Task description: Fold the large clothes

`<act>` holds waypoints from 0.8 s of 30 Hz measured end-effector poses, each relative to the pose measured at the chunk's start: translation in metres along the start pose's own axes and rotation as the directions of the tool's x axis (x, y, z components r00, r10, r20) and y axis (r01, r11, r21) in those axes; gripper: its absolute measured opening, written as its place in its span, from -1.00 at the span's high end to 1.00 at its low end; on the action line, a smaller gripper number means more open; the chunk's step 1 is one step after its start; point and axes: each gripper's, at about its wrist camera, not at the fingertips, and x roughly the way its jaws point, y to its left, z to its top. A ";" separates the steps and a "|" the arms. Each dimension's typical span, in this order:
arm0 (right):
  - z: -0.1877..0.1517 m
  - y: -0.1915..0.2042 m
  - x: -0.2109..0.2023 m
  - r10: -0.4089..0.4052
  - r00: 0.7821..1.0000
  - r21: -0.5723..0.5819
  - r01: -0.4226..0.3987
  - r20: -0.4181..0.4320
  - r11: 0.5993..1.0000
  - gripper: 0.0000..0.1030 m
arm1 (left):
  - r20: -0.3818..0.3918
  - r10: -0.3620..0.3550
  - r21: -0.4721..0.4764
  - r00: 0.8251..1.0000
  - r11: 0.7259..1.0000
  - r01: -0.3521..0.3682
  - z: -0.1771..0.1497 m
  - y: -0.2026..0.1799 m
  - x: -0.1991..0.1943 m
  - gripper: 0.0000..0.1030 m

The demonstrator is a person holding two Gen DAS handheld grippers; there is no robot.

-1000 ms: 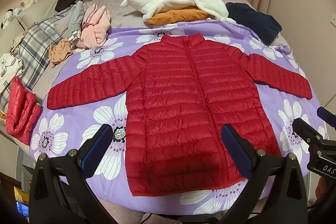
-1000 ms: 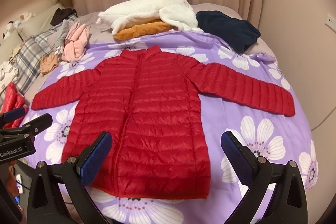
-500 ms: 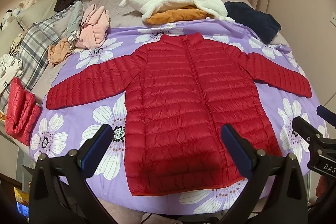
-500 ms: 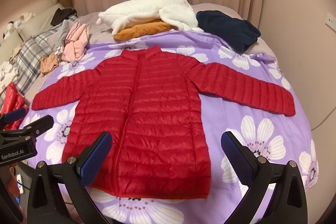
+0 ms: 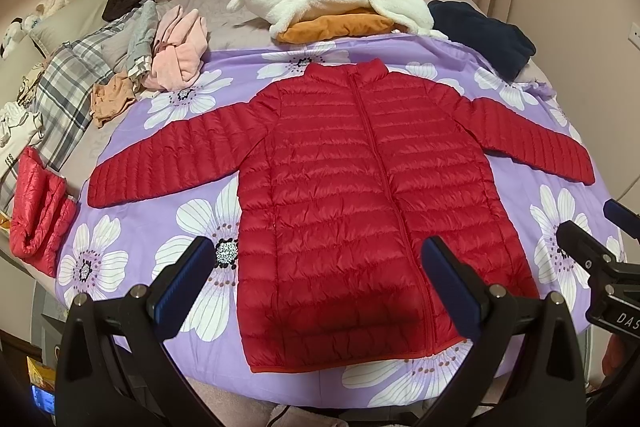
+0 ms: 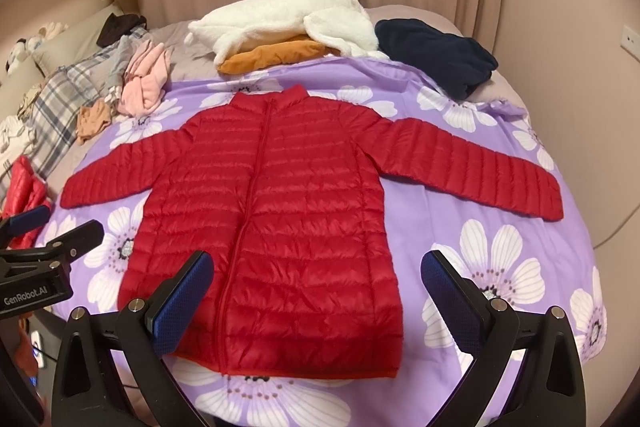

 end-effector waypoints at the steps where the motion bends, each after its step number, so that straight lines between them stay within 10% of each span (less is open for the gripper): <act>1: 0.000 0.000 0.000 -0.001 1.000 0.001 0.001 0.000 1.000 -0.99 | -0.001 0.000 0.000 1.000 1.000 0.000 0.000 0.000 0.000 -1.00; 14: -0.001 0.000 0.001 0.001 1.000 0.011 -0.001 0.001 1.000 -0.99 | -0.003 -0.001 -0.002 1.000 1.000 0.001 -0.002 -0.001 0.001 -1.00; 24: -0.009 -0.055 0.011 0.203 0.977 0.249 -0.215 0.071 0.944 -0.99 | 0.003 -0.184 -0.113 0.983 0.977 0.183 -0.004 0.012 0.027 -1.00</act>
